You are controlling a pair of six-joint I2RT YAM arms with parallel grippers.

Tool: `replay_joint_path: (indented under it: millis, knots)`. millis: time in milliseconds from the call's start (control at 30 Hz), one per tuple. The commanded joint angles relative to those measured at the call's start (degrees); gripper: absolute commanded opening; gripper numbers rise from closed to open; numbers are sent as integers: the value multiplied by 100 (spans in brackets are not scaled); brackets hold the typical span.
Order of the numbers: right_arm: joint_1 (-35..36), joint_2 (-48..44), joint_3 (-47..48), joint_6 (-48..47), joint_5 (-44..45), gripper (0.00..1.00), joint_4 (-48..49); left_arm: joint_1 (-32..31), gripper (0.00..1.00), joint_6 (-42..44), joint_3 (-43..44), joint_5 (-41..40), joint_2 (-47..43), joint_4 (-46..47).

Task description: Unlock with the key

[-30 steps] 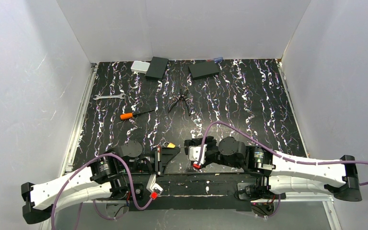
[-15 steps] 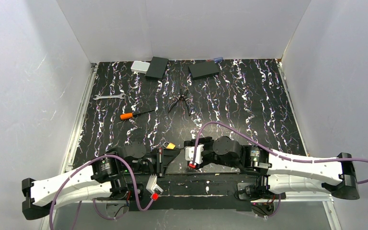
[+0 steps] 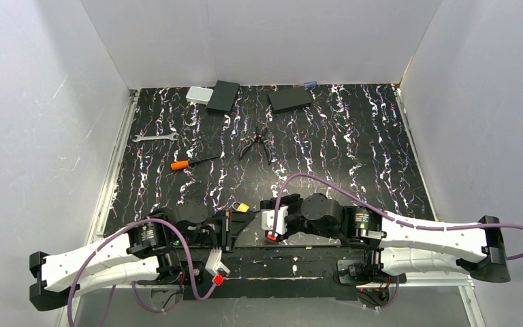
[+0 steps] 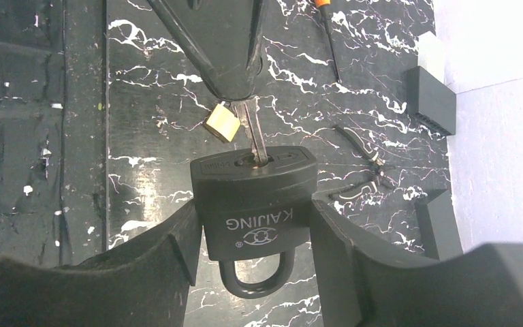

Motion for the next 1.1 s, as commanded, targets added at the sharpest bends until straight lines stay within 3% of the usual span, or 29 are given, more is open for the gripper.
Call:
replay_joint_path:
  millis: [0, 133, 233, 567, 733, 1067]
  knots:
    - [-15, -244, 539, -177, -73, 1, 1118, -137, 0, 7, 143, 562, 109, -390]
    - [-14, -438, 347, -258, -723, 1, 1385, -217, 0, 211, 323, 344, 387, -553]
    - [-14, -340, 495, -380, -851, 1, 1023, -258, 0, 272, 530, 246, 656, -740]
    - [-15, -412, 257, 112, -643, 1, 1747, -277, 0, 30, 241, 112, 723, 47]
    - [-14, -405, 216, -397, -1451, 1, 1568, -276, 0, -41, 484, 289, 841, -302]
    - [-14, -370, 267, -944, -1649, 1, 1608, -277, 0, -280, 605, 749, 900, -248]
